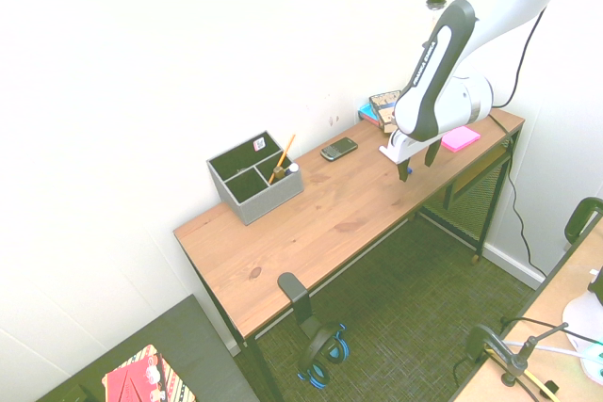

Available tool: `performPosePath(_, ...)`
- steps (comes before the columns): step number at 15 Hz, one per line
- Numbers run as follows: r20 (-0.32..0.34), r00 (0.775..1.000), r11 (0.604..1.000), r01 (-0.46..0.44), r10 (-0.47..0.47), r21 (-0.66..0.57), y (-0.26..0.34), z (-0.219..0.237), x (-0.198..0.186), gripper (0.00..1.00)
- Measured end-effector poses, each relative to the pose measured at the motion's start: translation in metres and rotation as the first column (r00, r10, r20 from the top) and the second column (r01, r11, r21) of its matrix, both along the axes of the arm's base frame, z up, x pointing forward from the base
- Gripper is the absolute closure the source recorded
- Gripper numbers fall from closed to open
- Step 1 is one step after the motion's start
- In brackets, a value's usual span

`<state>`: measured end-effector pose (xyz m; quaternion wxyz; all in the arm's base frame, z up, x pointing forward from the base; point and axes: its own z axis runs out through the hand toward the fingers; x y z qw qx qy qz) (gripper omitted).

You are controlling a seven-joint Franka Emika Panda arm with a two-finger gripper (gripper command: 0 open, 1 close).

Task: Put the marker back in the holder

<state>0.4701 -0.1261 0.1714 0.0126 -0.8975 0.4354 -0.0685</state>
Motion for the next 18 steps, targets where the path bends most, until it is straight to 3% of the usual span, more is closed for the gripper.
performPosePath(18, -0.006, 1.000, 1.000, 0.005, -0.005, 0.015, -0.013, -0.014, 0.051, 1.00)
